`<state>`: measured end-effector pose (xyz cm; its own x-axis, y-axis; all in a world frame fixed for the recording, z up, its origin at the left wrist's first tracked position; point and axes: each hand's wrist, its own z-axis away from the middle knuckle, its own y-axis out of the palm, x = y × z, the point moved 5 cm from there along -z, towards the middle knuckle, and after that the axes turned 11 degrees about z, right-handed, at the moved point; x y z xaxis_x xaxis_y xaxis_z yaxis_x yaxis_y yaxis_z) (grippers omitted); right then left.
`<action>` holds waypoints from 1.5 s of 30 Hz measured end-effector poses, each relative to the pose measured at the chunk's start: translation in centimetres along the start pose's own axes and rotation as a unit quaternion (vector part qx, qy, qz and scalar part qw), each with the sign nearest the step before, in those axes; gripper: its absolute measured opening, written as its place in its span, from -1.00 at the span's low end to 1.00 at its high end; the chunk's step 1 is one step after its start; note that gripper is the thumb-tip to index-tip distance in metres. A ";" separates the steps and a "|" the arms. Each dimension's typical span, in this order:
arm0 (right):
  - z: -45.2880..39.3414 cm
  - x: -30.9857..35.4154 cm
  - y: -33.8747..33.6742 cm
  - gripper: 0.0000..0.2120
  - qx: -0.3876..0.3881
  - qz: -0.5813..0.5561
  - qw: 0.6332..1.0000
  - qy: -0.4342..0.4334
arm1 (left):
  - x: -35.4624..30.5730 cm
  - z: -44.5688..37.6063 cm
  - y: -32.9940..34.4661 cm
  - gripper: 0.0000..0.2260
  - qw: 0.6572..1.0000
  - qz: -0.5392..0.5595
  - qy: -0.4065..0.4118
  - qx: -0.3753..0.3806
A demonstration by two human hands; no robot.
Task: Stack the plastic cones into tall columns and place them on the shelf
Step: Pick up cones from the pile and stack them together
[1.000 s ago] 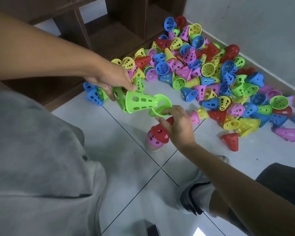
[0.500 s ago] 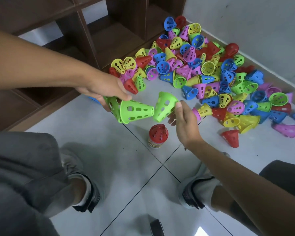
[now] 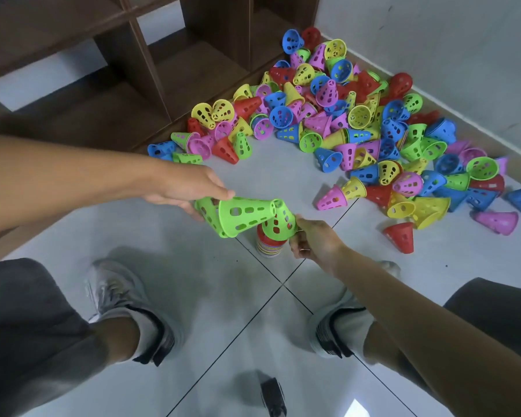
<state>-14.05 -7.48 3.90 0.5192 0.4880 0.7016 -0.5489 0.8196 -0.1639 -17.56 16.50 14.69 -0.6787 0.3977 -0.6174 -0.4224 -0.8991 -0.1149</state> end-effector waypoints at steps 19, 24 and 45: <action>5.2 9.7 -2.0 -0.73 -0.086 0.163 0.924 -0.334 | 0.5 -1.7 4.4 -0.81 0.923 0.296 0.170 -0.178; 6.3 8.5 -2.7 -0.79 -0.136 0.136 0.927 -0.322 | -0.2 -0.9 5.2 -0.82 0.903 0.327 0.193 -0.200; 6.0 4.2 0.3 -0.78 -0.156 -0.122 0.952 -0.234 | -2.6 -0.6 10.4 -0.69 0.870 0.440 0.218 -0.043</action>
<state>-15.96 -6.98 11.01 0.2166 0.1453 0.9654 -0.1899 0.9762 -0.1044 -19.84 6.04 14.60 -0.4166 -0.5413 -0.7304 0.2055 -0.8387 0.5043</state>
